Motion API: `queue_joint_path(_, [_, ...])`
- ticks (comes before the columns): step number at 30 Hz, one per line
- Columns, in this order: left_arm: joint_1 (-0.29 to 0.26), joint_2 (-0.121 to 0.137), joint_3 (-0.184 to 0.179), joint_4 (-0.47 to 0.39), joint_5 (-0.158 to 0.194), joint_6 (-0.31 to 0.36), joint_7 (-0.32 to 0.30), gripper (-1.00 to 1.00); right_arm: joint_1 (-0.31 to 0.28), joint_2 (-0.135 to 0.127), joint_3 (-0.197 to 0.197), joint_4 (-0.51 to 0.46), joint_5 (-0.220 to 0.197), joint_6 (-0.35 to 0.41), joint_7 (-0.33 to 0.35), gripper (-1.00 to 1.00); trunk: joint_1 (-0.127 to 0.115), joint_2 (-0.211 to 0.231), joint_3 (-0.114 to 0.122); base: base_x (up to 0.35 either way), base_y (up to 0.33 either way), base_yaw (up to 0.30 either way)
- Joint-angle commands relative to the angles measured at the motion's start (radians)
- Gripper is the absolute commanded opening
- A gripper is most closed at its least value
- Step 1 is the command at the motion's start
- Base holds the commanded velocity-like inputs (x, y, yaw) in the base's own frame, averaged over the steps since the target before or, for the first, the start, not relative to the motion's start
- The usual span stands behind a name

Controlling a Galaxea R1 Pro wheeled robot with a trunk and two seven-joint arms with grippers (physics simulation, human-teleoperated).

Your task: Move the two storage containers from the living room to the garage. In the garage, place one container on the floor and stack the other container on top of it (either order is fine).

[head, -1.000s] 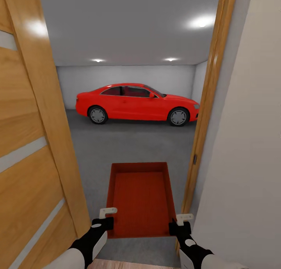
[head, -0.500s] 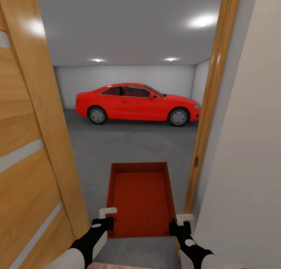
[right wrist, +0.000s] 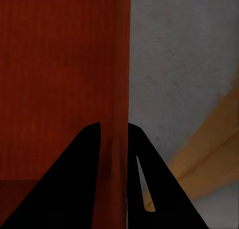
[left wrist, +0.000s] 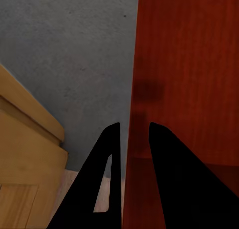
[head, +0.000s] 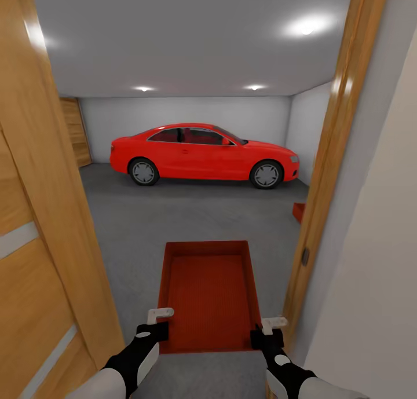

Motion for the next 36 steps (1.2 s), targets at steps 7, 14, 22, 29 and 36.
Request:
queue_joint_path(7, [-0.001, 0.001, 0.012, -0.005, 0.0, 0.006, 0.011, -1.0, -0.001, 0.0, -0.026, 0.003, -0.033, -0.009, -0.012, -1.0, 0.001, -0.001, -0.001, 0.25, 0.118, 0.0])
queue_joint_path(14, [-0.001, 0.001, 0.012, -0.005, 0.0, 0.005, 0.011, -1.0, -0.001, 0.0, -0.026, 0.003, -0.033, -0.009, -0.012, -1.0, 0.001, -0.001, -0.001, 0.027, 0.011, 0.0])
queue_joint_path(22, [-0.001, 0.001, 0.012, -0.004, 0.0, 0.007, 0.011, -1.0, -0.001, 0.0, -0.026, 0.003, -0.033, -0.009, -0.012, -1.0, 0.001, -0.001, -0.001, 0.055, 0.07, 0.0])
queue_joint_path(29, [-0.001, 0.001, 0.012, -0.004, 0.0, 0.007, 0.011, -1.0, -0.001, 0.0, -0.026, 0.003, -0.033, -0.009, -0.012, -1.0, 0.001, -0.001, -0.001, 0.174, 0.21, 0.0])
queue_joint_path(36, [-0.001, 0.001, 0.012, -0.005, 0.0, 0.006, 0.011, -1.0, -0.001, 0.0, -0.026, 0.003, -0.033, -0.009, -0.013, -1.0, 0.001, -0.001, -0.001, 0.057, 0.056, -0.084])
